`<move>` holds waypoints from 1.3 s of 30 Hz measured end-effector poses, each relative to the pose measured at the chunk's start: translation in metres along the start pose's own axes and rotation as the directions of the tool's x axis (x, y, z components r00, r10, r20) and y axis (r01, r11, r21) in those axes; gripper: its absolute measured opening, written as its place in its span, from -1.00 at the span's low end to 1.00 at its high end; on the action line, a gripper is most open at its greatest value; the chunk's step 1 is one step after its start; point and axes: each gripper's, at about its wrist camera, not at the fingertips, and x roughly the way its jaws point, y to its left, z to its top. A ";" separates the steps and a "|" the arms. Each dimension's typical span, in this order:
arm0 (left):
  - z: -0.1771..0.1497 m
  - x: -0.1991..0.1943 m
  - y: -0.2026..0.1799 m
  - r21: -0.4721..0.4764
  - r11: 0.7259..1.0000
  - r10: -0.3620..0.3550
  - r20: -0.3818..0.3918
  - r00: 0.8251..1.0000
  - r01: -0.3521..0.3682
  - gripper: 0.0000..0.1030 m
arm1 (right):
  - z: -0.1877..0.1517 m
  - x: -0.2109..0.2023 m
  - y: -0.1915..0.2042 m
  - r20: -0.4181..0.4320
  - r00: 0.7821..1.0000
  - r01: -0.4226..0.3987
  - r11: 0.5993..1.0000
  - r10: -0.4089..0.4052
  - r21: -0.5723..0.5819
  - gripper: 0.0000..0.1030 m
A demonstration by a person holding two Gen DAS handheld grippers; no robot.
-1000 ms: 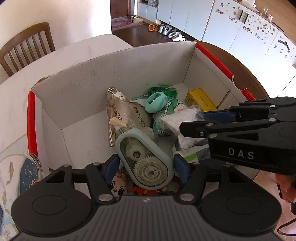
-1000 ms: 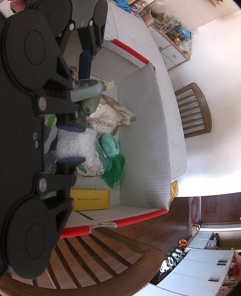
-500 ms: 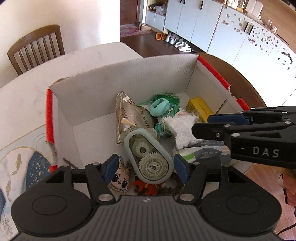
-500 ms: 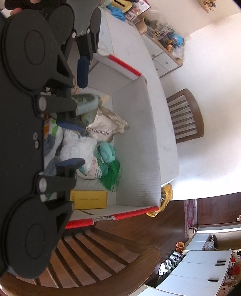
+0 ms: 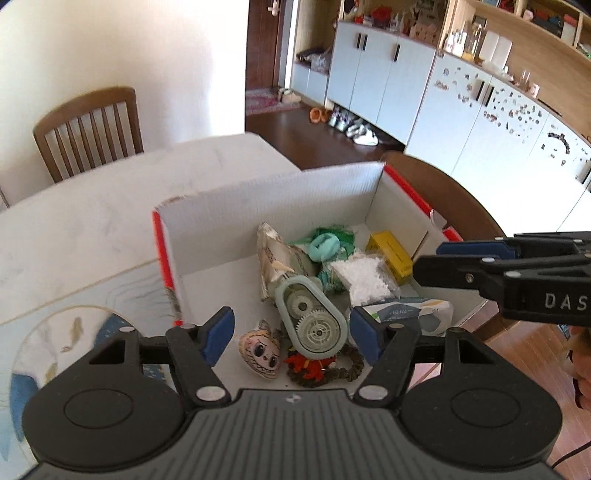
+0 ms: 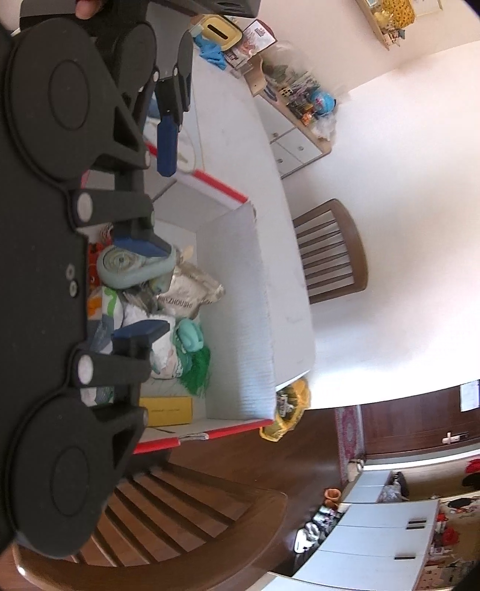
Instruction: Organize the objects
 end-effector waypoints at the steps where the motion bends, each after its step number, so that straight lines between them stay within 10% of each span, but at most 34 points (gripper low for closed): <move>1: 0.000 -0.005 0.001 0.004 1.000 0.014 0.013 1.000 -0.014 0.33 | -0.001 -0.004 0.003 0.009 1.000 0.001 1.000 -0.001 -0.004 -0.28; 24: -0.017 -0.082 0.037 0.021 0.999 -0.032 0.159 0.987 0.029 1.00 | -0.025 -0.057 0.066 0.199 0.980 0.024 1.000 -0.023 -0.008 0.95; 39: -0.040 -0.109 0.046 0.078 0.997 -0.044 0.226 0.973 0.027 1.00 | -0.053 -0.067 0.088 0.269 0.958 0.089 0.994 -0.101 0.058 0.98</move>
